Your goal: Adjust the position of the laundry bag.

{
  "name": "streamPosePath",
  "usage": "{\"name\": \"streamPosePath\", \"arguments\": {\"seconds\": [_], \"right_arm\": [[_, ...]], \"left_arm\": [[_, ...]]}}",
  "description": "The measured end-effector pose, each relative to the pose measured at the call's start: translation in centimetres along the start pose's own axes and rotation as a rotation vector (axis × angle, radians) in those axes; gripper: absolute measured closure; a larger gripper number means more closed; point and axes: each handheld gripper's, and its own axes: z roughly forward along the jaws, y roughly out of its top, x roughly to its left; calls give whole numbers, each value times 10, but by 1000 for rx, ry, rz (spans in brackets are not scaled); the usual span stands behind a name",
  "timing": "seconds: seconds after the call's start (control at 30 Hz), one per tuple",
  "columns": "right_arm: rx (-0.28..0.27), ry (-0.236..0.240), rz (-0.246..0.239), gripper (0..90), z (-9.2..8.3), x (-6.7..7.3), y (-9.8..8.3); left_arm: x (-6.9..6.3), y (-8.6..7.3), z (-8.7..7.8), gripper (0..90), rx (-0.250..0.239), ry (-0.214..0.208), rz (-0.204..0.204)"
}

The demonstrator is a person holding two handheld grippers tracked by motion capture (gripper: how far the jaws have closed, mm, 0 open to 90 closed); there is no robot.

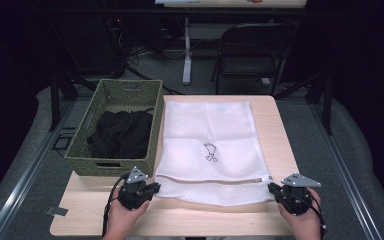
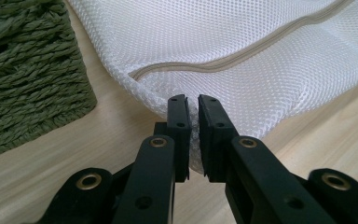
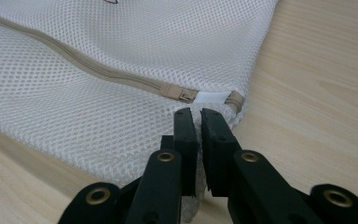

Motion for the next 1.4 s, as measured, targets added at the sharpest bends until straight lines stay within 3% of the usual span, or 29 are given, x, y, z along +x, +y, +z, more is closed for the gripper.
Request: {"name": "streamPosePath", "arguments": {"seconds": [0.53, 1.4], "right_arm": [[-14, 22, -20, 850, -15, 6, -9], [25, 30, -40, 850, -37, 16, -39]], "left_arm": [[-4, -5, -8, 841, -6, -10, -1], [-24, -23, -13, 841, 46, -47, 21]]}}
